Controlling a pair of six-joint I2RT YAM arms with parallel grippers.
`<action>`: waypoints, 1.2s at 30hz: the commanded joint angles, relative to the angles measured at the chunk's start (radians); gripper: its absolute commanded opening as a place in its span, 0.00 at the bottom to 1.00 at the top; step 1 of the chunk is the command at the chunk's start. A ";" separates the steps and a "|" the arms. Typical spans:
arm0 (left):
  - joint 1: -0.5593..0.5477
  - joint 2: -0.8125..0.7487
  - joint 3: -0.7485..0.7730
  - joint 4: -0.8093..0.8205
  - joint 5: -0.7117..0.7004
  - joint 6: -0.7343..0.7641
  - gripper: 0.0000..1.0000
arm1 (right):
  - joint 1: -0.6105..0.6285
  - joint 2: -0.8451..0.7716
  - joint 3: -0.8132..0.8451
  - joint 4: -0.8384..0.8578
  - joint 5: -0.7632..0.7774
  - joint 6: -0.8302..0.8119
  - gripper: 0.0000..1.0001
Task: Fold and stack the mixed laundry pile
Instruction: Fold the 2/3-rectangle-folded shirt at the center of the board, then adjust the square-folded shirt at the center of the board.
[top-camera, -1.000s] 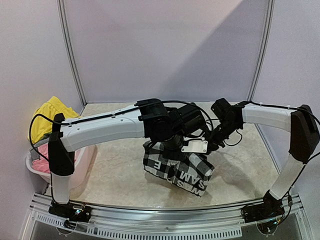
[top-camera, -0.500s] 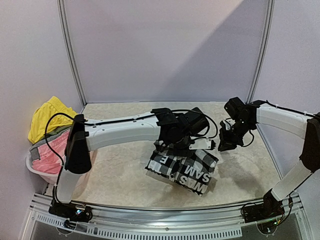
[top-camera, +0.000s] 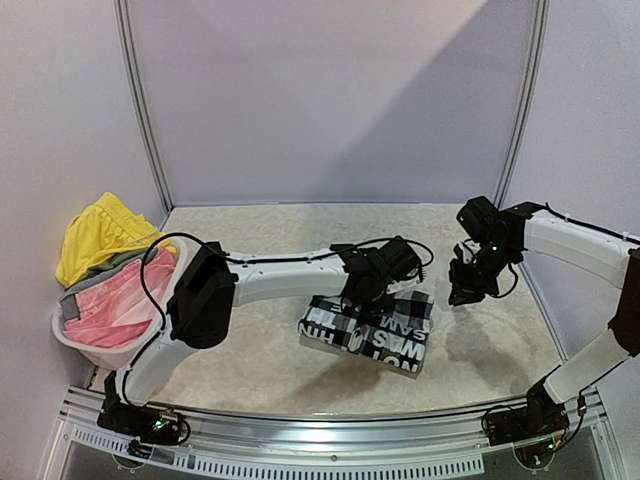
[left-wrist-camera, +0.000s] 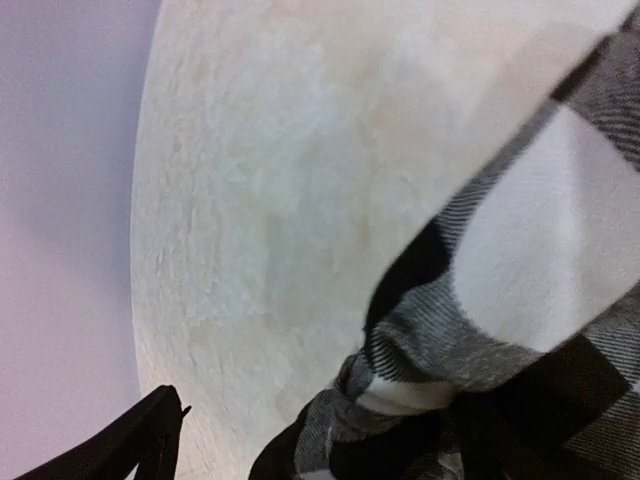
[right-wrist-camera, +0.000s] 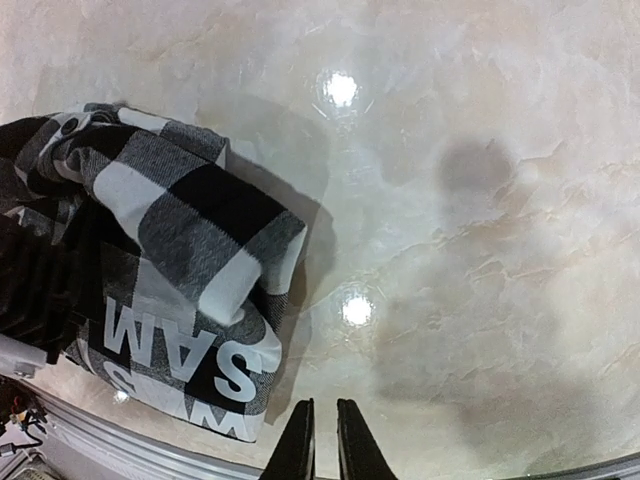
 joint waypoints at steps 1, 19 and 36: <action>0.020 -0.033 0.064 0.009 -0.055 -0.112 0.99 | -0.004 -0.008 0.057 -0.012 0.043 -0.021 0.09; 0.090 -0.385 -0.171 -0.189 0.362 -0.552 0.73 | 0.044 0.087 0.083 0.248 -0.288 -0.106 0.10; 0.110 -0.476 -0.704 -0.022 0.459 -0.817 0.60 | -0.029 0.477 0.173 0.281 -0.323 -0.290 0.08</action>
